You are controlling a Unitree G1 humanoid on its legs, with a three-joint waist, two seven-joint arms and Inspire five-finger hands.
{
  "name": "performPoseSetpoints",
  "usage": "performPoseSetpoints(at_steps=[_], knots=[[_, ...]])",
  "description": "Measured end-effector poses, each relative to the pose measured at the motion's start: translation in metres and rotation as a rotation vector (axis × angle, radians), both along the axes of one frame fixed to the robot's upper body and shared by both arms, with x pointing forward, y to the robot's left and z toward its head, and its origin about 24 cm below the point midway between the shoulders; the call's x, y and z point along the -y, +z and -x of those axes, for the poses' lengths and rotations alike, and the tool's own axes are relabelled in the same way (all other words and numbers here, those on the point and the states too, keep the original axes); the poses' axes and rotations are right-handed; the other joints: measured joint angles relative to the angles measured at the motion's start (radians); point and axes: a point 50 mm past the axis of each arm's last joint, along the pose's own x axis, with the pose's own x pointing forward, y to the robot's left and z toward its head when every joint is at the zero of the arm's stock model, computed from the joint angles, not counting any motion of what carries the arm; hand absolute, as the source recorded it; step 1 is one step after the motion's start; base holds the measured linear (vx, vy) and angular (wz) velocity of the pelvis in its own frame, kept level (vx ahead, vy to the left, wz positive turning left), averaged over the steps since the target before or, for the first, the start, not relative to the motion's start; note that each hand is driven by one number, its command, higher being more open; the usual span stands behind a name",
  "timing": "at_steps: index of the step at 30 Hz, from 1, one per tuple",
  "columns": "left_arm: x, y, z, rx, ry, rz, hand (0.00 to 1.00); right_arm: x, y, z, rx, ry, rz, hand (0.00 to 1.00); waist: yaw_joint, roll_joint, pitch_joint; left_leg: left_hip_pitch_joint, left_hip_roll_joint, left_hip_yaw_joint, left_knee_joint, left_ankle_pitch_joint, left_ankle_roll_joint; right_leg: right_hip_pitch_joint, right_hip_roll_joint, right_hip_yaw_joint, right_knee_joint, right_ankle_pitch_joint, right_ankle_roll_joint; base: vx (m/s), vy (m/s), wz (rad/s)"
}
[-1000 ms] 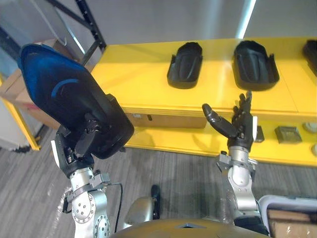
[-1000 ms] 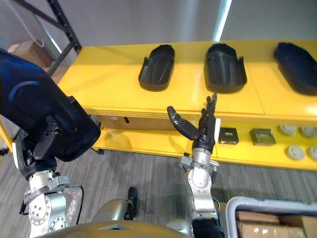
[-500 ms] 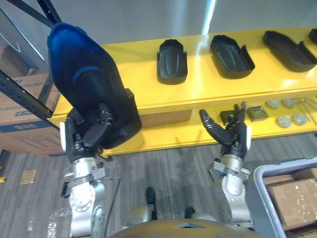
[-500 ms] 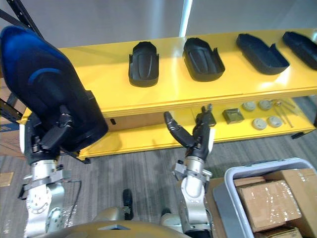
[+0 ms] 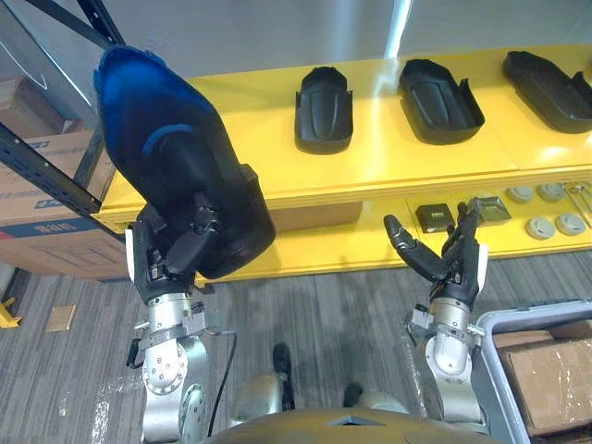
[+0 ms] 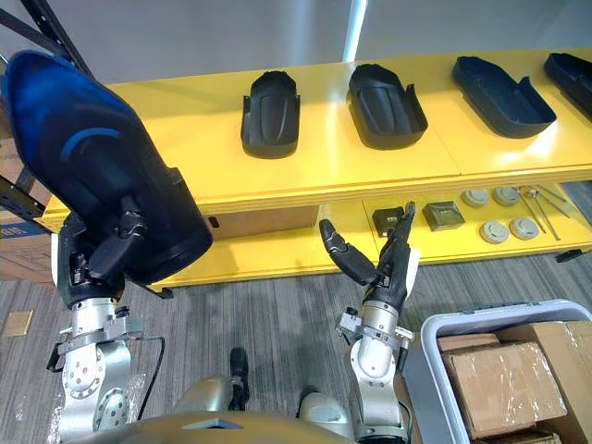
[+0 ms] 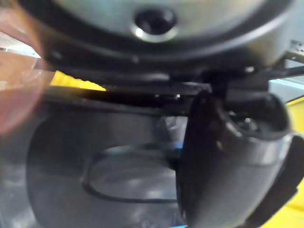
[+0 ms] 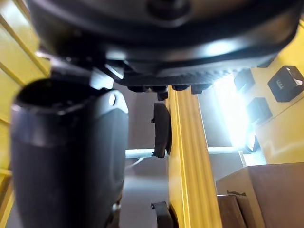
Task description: Walk over and take three plastic housings, then place them on the shelf
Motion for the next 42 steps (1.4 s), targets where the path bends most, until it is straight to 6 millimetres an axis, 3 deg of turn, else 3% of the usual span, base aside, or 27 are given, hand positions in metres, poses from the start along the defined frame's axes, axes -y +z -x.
performPoseSetpoints(at_steps=[2,3,5,6,7,9,11,15,17,20,21,25,30,32,36,40,42], knots=[[0.005,-0.002,-0.001,-0.008,-0.027,0.005,0.00,0.003,0.001,0.000,0.002,-0.007,0.005,1.00,-0.005,-0.012,0.007,-0.006,0.053,-0.003,0.068,-0.018,-0.014,0.003,-0.021,0.021,0.013,-0.002,0.001,-0.02,0.088,-0.25],[0.007,-0.005,-0.001,-0.021,-0.037,0.007,0.00,0.006,0.002,0.000,0.009,-0.005,0.017,1.00,-0.007,-0.012,0.006,0.000,0.089,-0.012,0.091,-0.018,-0.022,0.002,-0.035,0.042,0.015,0.001,0.016,-0.02,0.168,-0.45],[0.008,-0.008,-0.001,-0.031,-0.048,0.007,0.00,0.009,0.003,0.000,0.016,0.000,0.025,1.00,-0.019,0.006,-0.003,0.032,0.114,-0.057,0.085,-0.001,-0.039,-0.009,-0.052,0.079,0.022,0.001,0.054,0.02,0.291,-0.59],[0.008,-0.009,0.000,-0.034,-0.054,0.004,0.00,0.010,0.003,0.000,0.015,-0.002,0.031,1.00,-0.021,0.013,-0.007,0.070,0.095,-0.076,0.045,-0.036,-0.095,-0.022,-0.071,0.112,0.037,-0.002,0.082,0.04,0.354,-0.63],[0.008,-0.008,-0.001,-0.033,-0.058,0.000,0.00,0.010,0.003,0.000,0.014,-0.004,0.028,1.00,-0.025,0.011,-0.007,0.083,0.082,-0.070,0.031,-0.051,-0.109,-0.025,-0.085,0.122,0.039,-0.001,0.095,0.05,0.369,-0.51],[0.007,-0.008,-0.002,-0.043,-0.072,-0.029,0.00,0.007,-0.001,0.004,-0.002,-0.024,-0.007,1.00,-0.028,-0.029,-0.008,0.137,0.000,-0.027,-0.030,-0.038,-0.072,-0.020,-0.167,0.134,0.036,0.023,0.139,0.02,0.361,-0.28],[0.006,-0.010,-0.003,-0.059,-0.078,-0.038,0.00,0.004,-0.003,0.004,-0.006,-0.032,-0.038,1.00,-0.027,-0.032,-0.008,0.170,-0.039,-0.013,-0.068,-0.027,-0.048,-0.008,-0.201,0.129,0.027,0.060,0.162,-0.02,0.276,-0.12],[-0.008,-0.005,-0.001,-0.051,-0.068,-0.097,0.00,-0.008,-0.003,0.000,0.011,-0.013,-0.118,1.00,-0.020,-0.035,-0.013,0.174,-0.030,-0.002,-0.130,-0.018,-0.029,-0.020,-0.182,0.072,-0.018,0.157,0.136,-0.07,0.123,-0.07],[-0.014,-0.004,-0.001,-0.055,-0.044,-0.111,0.00,-0.014,0.000,-0.004,0.022,0.018,-0.105,1.00,-0.023,-0.039,-0.015,0.142,-0.017,-0.006,-0.135,-0.015,-0.028,-0.031,-0.162,0.047,-0.052,0.176,0.121,-0.08,-0.001,0.01],[-0.016,-0.002,-0.002,-0.059,-0.025,-0.096,0.00,-0.016,0.001,-0.007,0.006,0.025,-0.054,1.00,-0.021,-0.050,-0.021,0.111,-0.013,-0.023,-0.165,0.017,-0.040,-0.038,-0.146,0.003,-0.098,0.140,0.090,-0.06,-0.104,0.20],[-0.015,-0.002,-0.003,-0.066,-0.020,-0.084,0.00,-0.013,0.000,-0.007,0.000,0.012,-0.049,1.00,-0.024,-0.041,-0.019,0.103,-0.008,-0.028,-0.195,0.050,-0.048,-0.043,-0.134,-0.011,-0.109,0.125,0.112,-0.03,-0.088,0.22],[-0.019,-0.004,-0.001,-0.078,0.011,-0.083,0.00,0.001,-0.010,0.002,-0.069,-0.033,0.050,1.00,-0.023,-0.020,-0.020,0.105,0.039,-0.024,-0.193,0.076,-0.073,-0.044,-0.089,-0.012,-0.109,0.132,0.110,-0.01,-0.109,-0.04],[-0.053,0.015,0.000,0.001,0.147,-0.096,0.00,0.047,-0.045,0.039,-0.295,-0.119,0.136,1.00,-0.034,-0.010,-0.027,0.136,0.067,0.010,-0.192,0.079,-0.088,-0.037,-0.063,0.018,-0.110,0.132,0.101,0.03,-0.056,-0.22],[-0.067,0.026,0.001,0.038,0.192,-0.096,0.00,0.054,-0.064,0.055,-0.406,-0.102,0.132,1.00,-0.048,-0.006,-0.030,0.142,0.067,0.013,-0.192,0.078,-0.089,-0.032,-0.064,0.020,-0.111,0.132,0.101,0.01,-0.004,-0.06],[-0.091,0.050,-0.008,0.094,0.218,-0.107,0.00,0.048,-0.117,0.092,-0.739,0.019,0.164,1.00,-0.048,0.016,-0.044,0.147,0.065,0.009,-0.193,0.077,-0.089,-0.023,-0.064,0.017,-0.111,0.131,0.100,-0.04,0.008,0.04],[-0.108,0.057,-0.022,0.054,0.208,-0.113,0.00,0.040,-0.147,0.118,-0.958,0.096,0.127,1.00,-0.042,0.055,-0.070,0.144,0.064,0.000,-0.196,0.072,-0.093,-0.017,-0.065,0.005,-0.113,0.130,0.099,-0.05,0.011,0.09],[-0.115,0.053,-0.029,0.003,0.196,-0.098,0.00,0.044,-0.152,0.124,-1.010,0.104,0.129,1.00,-0.038,0.068,-0.081,0.143,0.064,-0.001,-0.196,0.069,-0.090,-0.014,-0.065,0.002,-0.117,0.131,0.098,-0.05,0.008,0.06]])
